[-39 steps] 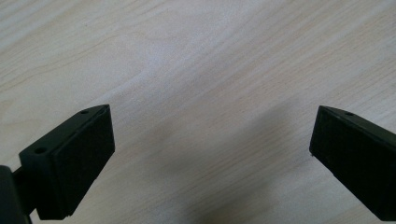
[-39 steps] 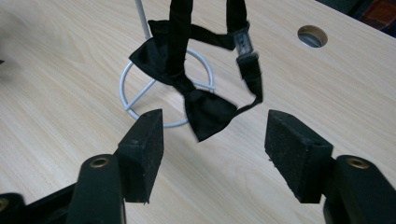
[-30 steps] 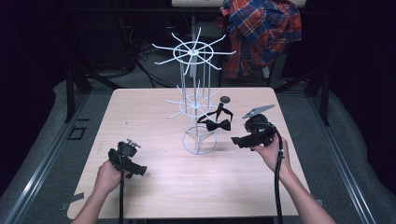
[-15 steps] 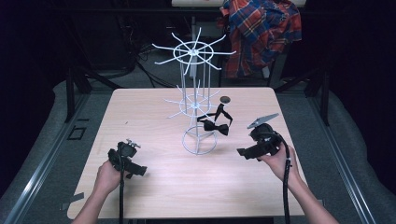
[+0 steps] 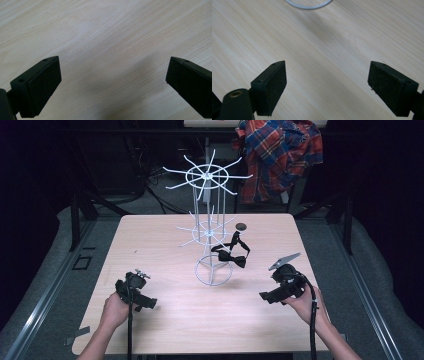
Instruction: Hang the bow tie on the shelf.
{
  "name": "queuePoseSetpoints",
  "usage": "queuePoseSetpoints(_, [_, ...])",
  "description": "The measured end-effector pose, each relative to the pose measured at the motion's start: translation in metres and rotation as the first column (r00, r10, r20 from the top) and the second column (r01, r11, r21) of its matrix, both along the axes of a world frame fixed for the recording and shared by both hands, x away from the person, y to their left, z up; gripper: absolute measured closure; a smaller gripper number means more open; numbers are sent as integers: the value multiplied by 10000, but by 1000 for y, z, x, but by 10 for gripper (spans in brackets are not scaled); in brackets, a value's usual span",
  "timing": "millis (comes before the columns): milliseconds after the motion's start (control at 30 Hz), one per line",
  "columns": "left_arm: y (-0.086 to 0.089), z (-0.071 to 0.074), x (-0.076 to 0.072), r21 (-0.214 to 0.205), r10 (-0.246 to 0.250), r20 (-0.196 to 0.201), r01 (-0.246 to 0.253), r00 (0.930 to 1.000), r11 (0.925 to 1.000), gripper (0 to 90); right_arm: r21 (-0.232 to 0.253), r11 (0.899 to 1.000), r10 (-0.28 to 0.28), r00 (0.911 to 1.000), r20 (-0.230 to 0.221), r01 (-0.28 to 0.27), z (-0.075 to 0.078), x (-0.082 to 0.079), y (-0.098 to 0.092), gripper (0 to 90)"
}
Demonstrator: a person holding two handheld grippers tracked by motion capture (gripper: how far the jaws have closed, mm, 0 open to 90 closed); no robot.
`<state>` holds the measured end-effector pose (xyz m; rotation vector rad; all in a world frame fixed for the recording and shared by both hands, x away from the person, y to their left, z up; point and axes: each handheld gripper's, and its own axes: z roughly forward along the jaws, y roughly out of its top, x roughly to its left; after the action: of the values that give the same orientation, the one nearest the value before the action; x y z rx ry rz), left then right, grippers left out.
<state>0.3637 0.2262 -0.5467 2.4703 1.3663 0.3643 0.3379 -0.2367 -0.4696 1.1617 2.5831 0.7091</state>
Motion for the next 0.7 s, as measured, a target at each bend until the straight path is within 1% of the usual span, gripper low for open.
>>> queuePoseSetpoints(33, [0, 0, 0, -8, -2, -2, 2, 10000, 10000, 1, -62, 10000, 16, 9999, -133, -16, -3, -3, -2, 145])
queuePoseSetpoints(100, [0, 0, 0, 26, -14, 6, 14, 10000, 10000, 1, -103, 9999, 14, 9998, -194, -16, -6, -5, -3, 144])
queuePoseSetpoints(200, [0, 0, 0, -2, 8, 13, -8, 10000, 10000, 1, -217, 9997, 67, 9988, -495, -78, -12, -7, -8, 144])
queuePoseSetpoints(233, [0, 0, 0, 12, 14, 4, -14, 10000, 10000, 1, -296, 9995, 50, 9987, -514, -65, -14, -8, -9, 145])
queuePoseSetpoints(267, [0, 0, 0, 12, 21, 14, -21, 10000, 10000, 1, -247, 9997, -14, 9982, -608, -1, -16, -9, -12, 145])
queuePoseSetpoints(300, [0, 0, 0, 20, 16, 0, -16, 10000, 10000, 1, -327, 9995, 7, 9976, -697, -30, -17, -10, -15, 144])
queuePoseSetpoints(367, [-1, -1, 0, 15, 6, -42, -6, 10000, 10000, 1, -303, 9995, -66, 9967, -805, 42, -21, -11, -19, 143])
queuePoseSetpoints(400, [-1, -2, 1, 84, -34, -24, 34, 10000, 10000, 1, -201, 9998, -106, 9968, -790, 90, -23, -12, -20, 143])
queuePoseSetpoints(433, [-1, -2, 1, 87, -32, -36, 32, 10000, 10000, 1, -172, 9997, -200, 9960, -867, 186, -26, -12, -22, 142])
queuePoseSetpoints(533, [-2, -2, 1, 127, -90, -107, 91, 9999, 9999, 1, -298, 9994, -195, 9939, -1081, 163, -34, -13, -27, 139])
queuePoseSetpoints(567, [-2, -3, 2, 119, -86, -93, 87, 9999, 9999, 1, -378, 9991, -225, 9919, -1249, 179, -36, -13, -29, 139])
queuePoseSetpoints(600, [-2, -3, 2, 119, -86, -93, 87, 9999, 9999, 1, -378, 9991, -225, 9919, -1249, 179, -36, -13, -29, 139])
queuePoseSetpoints(633, [-2, -3, 2, 113, -74, -85, 75, 9999, 9999, 1, -501, 9985, -283, 9899, -1388, 215, -41, -13, -31, 139])
queuePoseSetpoints(667, [-2, -3, 2, 113, -74, -85, 75, 9999, 9999, 1, -501, 9985, -283, 9899, -1388, 215, -41, -13, -31, 139])
queuePoseSetpoints(700, [-2, -4, 2, 121, -79, -109, 80, 9999, 9999, 1, -568, 9981, -320, 9893, -1421, 241, -45, -14, -32, 139])
